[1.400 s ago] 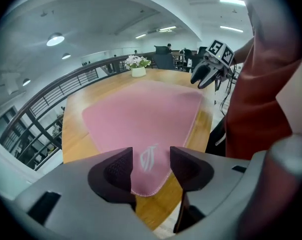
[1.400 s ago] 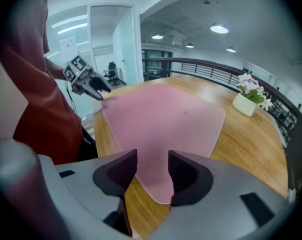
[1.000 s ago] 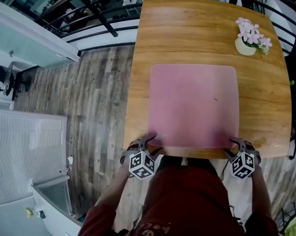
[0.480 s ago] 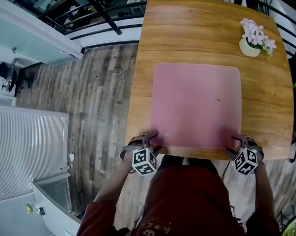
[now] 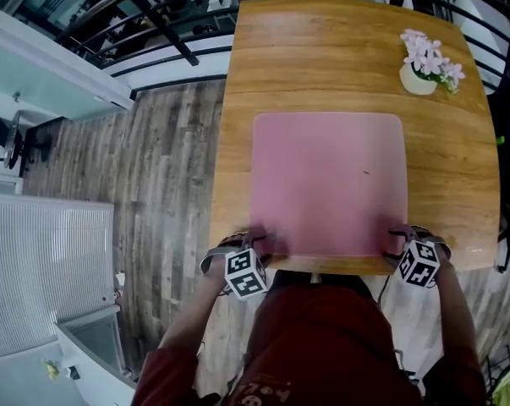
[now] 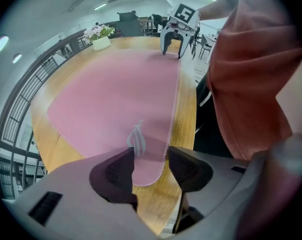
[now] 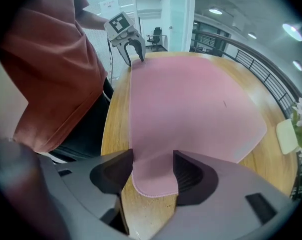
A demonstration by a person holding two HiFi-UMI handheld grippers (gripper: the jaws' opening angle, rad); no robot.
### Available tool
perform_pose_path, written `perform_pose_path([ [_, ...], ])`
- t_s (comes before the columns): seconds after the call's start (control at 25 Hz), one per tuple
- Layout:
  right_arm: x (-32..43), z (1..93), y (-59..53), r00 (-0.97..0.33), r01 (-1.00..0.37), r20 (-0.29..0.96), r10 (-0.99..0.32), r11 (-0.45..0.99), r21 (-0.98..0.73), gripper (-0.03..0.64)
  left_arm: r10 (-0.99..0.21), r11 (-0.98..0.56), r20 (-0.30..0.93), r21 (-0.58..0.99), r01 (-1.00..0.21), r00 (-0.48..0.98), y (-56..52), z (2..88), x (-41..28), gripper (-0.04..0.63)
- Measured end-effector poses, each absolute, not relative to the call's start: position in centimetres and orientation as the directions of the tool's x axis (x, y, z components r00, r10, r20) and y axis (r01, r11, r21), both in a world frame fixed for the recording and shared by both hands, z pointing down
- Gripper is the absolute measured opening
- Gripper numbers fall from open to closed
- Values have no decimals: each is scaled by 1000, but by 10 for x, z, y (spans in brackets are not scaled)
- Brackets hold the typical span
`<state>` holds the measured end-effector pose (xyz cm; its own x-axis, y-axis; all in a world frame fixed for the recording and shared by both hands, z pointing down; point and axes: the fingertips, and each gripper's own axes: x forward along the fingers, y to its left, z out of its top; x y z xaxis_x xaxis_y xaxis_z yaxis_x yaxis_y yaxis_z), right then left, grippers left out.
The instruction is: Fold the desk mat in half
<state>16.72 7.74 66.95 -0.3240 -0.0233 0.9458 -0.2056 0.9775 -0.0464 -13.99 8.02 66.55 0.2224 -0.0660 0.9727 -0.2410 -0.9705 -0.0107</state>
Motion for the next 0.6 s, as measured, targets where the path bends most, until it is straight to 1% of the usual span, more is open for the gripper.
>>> perform_pose_path([
  [0.12, 168, 669, 76, -326, -199, 945, -3, 978, -65, 261, -45, -973, 976, 5, -231, 212, 79, 667, -139, 235],
  [0.48, 165, 669, 74, -345, -188, 938, -2, 980, -67, 239, -26, -976, 978, 21, -218, 206, 77, 666, -141, 219],
  [0.6, 166, 669, 72, -344, -184, 939, 2, 980, -70, 229, -37, -976, 978, 8, -219, 204, 72, 665, -141, 199],
])
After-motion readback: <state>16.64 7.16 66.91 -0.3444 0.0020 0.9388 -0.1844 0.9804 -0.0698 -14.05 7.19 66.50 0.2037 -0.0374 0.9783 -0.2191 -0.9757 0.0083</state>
